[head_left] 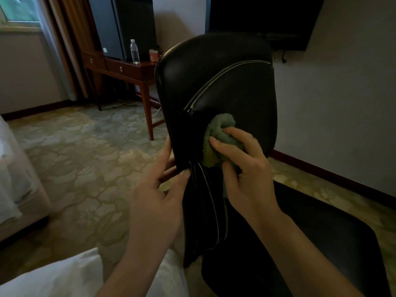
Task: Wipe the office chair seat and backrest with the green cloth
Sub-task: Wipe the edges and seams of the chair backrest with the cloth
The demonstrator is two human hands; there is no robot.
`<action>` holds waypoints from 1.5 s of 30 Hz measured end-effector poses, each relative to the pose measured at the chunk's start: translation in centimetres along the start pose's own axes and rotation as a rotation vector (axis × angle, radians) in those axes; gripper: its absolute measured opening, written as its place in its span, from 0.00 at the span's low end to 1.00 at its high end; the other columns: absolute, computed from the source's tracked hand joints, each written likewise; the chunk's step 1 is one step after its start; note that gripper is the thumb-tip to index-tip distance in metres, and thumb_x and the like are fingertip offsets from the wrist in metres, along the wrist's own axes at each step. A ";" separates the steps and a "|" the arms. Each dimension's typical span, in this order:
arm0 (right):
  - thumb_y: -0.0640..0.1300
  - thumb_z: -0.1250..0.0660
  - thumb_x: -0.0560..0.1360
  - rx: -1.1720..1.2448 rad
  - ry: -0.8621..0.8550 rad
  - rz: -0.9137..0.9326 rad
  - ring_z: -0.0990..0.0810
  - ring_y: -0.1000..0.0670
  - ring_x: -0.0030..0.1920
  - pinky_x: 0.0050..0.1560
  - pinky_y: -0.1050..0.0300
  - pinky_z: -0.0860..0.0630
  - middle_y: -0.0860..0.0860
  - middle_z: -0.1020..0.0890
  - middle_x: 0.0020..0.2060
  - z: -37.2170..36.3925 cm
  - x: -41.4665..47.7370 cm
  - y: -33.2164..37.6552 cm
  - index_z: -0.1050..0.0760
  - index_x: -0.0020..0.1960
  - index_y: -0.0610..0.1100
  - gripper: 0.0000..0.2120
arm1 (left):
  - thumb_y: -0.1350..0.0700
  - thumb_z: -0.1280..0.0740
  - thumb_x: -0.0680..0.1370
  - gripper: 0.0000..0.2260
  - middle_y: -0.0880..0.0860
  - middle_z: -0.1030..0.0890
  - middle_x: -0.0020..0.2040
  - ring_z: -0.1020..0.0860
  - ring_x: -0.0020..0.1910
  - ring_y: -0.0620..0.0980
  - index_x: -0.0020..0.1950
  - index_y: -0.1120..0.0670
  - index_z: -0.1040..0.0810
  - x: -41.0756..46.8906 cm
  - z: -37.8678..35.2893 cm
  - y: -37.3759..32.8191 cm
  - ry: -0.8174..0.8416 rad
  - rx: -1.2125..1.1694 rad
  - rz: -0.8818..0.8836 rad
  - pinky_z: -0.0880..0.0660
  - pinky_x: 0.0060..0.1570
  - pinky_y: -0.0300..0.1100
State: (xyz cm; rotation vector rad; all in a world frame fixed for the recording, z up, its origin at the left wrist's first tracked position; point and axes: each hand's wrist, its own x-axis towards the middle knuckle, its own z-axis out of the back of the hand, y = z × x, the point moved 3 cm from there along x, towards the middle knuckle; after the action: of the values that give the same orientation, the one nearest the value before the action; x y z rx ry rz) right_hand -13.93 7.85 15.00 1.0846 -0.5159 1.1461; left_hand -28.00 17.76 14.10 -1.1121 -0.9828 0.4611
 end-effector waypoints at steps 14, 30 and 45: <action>0.36 0.37 0.78 -0.002 0.013 -0.052 0.29 0.50 0.67 0.66 0.56 0.27 0.46 0.29 0.68 0.1 0.8 1.3 0.23 0.67 0.47 0.19 | 0.60 0.31 0.80 0.27 0.38 0.17 0.55 0.20 0.55 0.32 0.70 0.33 0.32 -0.1 0.1 -0.2 0.013 0.035 -0.007 0.25 0.47 0.24; 0.32 0.35 0.77 0.021 -0.035 -0.065 0.28 0.50 0.67 0.66 0.56 0.26 0.46 0.29 0.68 0.3 1.9 2.1 0.23 0.67 0.47 0.21 | 0.60 0.32 0.81 0.28 0.39 0.17 0.57 0.20 0.57 0.34 0.74 0.35 0.32 -0.2 0.0 0.3 0.035 0.012 0.007 0.23 0.47 0.26; 0.27 0.34 0.74 0.165 0.163 -0.128 0.29 0.58 0.67 0.64 0.67 0.29 0.51 0.28 0.66 1.9 1.6 0.7 0.25 0.66 0.52 0.27 | 0.62 0.32 0.81 0.27 0.35 0.17 0.55 0.19 0.57 0.36 0.68 0.32 0.30 -0.3 0.1 0.0 0.027 -0.039 0.008 0.23 0.49 0.28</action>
State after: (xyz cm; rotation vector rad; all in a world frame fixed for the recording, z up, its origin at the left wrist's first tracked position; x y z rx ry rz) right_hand -13.62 6.90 17.37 1.1378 -0.2236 1.1669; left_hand -28.26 17.57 13.95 -1.1544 -0.9678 0.4343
